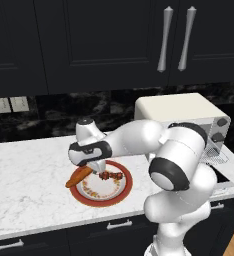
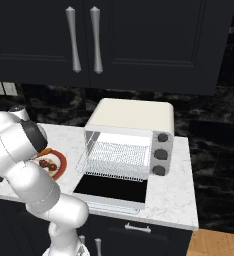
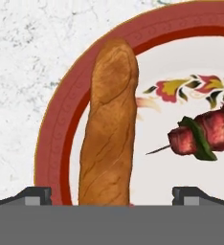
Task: Pick up the kebab skewer and baguette bread, and place them inside the toaster oven. Close the toaster oven door and start by setting the timer.
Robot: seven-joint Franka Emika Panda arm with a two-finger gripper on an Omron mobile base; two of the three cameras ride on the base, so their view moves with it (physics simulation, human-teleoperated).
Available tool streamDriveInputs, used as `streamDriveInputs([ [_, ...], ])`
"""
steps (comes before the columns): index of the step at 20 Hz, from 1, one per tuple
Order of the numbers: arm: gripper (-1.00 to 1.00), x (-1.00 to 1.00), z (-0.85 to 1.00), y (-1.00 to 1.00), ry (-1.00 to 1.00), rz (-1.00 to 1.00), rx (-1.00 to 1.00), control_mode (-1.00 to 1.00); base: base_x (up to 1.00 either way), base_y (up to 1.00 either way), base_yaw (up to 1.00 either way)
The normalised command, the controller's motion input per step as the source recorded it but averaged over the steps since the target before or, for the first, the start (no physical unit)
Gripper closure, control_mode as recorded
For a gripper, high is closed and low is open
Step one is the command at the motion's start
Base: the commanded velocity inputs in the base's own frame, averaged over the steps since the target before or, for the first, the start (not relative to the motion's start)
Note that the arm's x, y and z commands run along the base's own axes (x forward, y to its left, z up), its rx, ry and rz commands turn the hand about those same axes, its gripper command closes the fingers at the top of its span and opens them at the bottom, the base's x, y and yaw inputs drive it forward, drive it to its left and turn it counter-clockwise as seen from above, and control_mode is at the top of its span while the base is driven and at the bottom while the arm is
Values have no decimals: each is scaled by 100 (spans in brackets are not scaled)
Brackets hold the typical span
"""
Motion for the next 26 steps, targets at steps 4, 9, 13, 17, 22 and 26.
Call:
streamDriveInputs([
  [4, -100, 4, -12, 3, 3, 0, 0, -100, 0, 0, 0],
  [9, -100, 3, -13, 3, 3, 0, 0, -100, 0, 0, 0],
  [13, -100, 2, -16, 5, 2, 0, 0, -100, 0, 0, 0],
  [17, -100, 0, -13, 5, 3, 0, 0, -100, 0, 0, 0],
  [22, -100, 1, -7, 5, 3, 0, 0, -100, 0, 0, 0],
  [26, 100, 2, 0, 2, 1, 0, 0, -100, 0, 0, 0],
])
